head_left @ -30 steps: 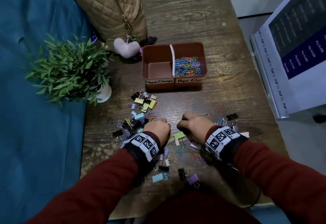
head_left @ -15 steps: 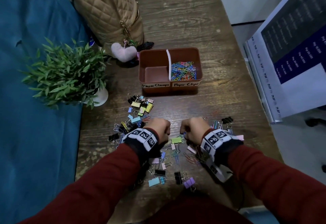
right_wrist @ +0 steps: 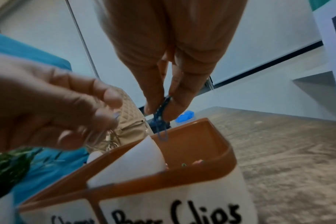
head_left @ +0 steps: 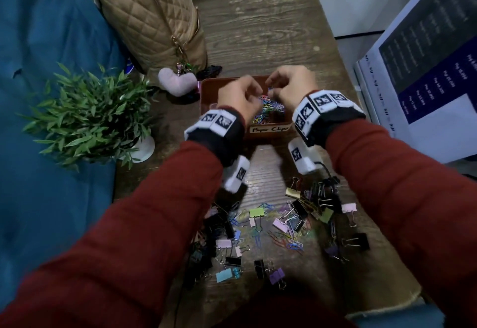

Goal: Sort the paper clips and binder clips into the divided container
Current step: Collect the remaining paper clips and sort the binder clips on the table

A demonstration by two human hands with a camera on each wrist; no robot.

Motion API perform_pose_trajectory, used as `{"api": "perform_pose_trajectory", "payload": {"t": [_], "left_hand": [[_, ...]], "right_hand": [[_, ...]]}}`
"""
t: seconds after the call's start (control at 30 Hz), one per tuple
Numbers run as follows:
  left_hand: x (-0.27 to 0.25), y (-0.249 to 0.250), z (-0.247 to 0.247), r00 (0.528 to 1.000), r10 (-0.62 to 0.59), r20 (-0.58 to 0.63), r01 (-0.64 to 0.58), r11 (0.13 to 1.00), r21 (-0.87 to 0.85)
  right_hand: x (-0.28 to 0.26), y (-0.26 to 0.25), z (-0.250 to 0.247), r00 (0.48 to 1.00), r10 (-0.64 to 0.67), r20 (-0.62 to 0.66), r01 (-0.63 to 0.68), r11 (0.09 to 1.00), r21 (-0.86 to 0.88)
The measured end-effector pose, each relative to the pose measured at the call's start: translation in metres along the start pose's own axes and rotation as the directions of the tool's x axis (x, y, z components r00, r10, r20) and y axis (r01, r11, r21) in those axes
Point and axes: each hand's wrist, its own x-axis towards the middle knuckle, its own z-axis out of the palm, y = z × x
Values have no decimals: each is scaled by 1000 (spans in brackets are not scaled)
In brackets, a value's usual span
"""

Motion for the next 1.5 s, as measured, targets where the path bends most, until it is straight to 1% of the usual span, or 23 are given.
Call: {"api": "perform_pose_trajectory", "payload": {"t": [0.1,0.2,0.27,0.3,0.33,0.37,0.43,0.47,0.53,0.6,0.63,0.67,0.73,0.83,0.93,0.97,1.03,1.13,1.2,1.27,1.33,1.4,1.5], "left_hand": [[19,2,0,1000,8,-2,-8,997,81],[12,-13,-2,998,14,57,-22,990,141],[-7,-26,-6,996,3,94,-17,989,148],[-20,-31,-10,993,-7,122,-11,989,150],[-34,-37,-14,987,-24,159,-2,987,161],[-48,-43,-19,978,-49,203,11,982,187],[-78,-57,-30,948,-108,298,25,963,269],[-92,-64,-35,927,-142,347,27,948,316],[-119,-75,-43,872,-242,426,50,909,414],[-144,-83,-47,832,-341,438,75,851,520],[-155,-87,-48,820,-381,427,92,824,560],[-164,-91,-47,809,-413,418,111,806,581],[-177,-97,-44,798,-439,413,142,803,579],[-184,-101,-32,823,-406,397,154,833,532],[-187,-100,-16,855,-352,381,124,852,509],[-188,-99,-11,858,-345,381,117,853,508],[-191,-97,-2,860,-339,382,111,854,509],[-197,-96,5,881,-302,363,101,872,480],[-200,-96,5,901,-268,340,105,897,429],[-203,-97,2,929,-232,290,118,925,362],[-204,-95,-5,946,-228,229,153,941,302],[-204,-93,-12,949,-249,193,198,948,251],[-203,-93,-24,937,-307,166,278,944,176]], "right_hand": [[-4,10,4,1000,0,6,0,998,-64],[-34,25,5,995,-93,-24,91,991,-94],[-67,39,13,984,-170,52,175,977,-124],[-85,44,19,968,-213,132,231,962,-142],[-103,50,26,936,-257,238,299,941,-158],[-119,54,33,885,-287,365,366,915,-167],[-148,60,48,747,-291,597,490,848,-200],[-159,62,55,684,-296,666,556,803,-215],[-170,69,68,589,-326,740,668,711,-218],[-174,73,75,535,-308,787,724,647,-240],[-175,75,77,524,-299,798,738,627,-250],[-175,75,78,527,-288,800,739,620,-264],[-178,75,77,558,-270,785,722,624,-299],[-182,78,77,630,-257,733,668,660,-343],[-186,82,73,699,-271,662,633,666,-396],[-188,84,69,727,-270,631,605,686,-404],[-191,85,59,792,-251,556,525,744,-413],[-193,90,39,906,-168,389,321,873,-369],[-193,97,25,958,-95,270,192,913,-360],[-192,105,10,984,-20,177,88,920,-383],[-187,112,-4,993,33,114,19,902,-431],[-181,123,-13,994,81,75,-34,868,-496],[-174,134,-17,987,151,55,-91,810,-579]]}}
